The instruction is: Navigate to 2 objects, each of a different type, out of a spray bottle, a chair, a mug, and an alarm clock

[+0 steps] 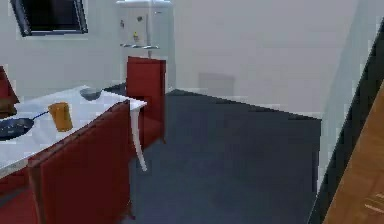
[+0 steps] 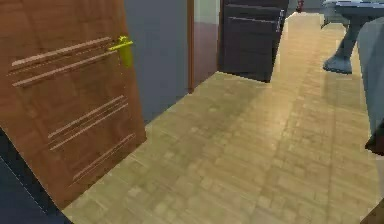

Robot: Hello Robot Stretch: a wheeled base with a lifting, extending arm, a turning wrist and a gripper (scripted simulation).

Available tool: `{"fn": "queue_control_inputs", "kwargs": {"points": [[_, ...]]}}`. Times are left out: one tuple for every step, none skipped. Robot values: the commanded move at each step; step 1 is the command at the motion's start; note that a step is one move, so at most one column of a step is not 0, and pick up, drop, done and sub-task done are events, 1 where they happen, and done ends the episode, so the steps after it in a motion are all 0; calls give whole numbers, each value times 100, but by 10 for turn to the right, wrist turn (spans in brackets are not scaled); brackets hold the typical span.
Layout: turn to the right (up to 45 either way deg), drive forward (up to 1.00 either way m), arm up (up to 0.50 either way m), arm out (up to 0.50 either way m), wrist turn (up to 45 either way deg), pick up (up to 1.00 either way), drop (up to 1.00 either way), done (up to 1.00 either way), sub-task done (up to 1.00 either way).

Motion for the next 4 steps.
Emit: {"fn": "queue_control_inputs", "kwargs": {"points": [[450,0,0,0,0,0,0,0,0],[450,0,0,0,0,0,0,0,0],[150,0,0,0,0,0,0,0,0],[0,100,0,0,0,0,0,0,0]]}}
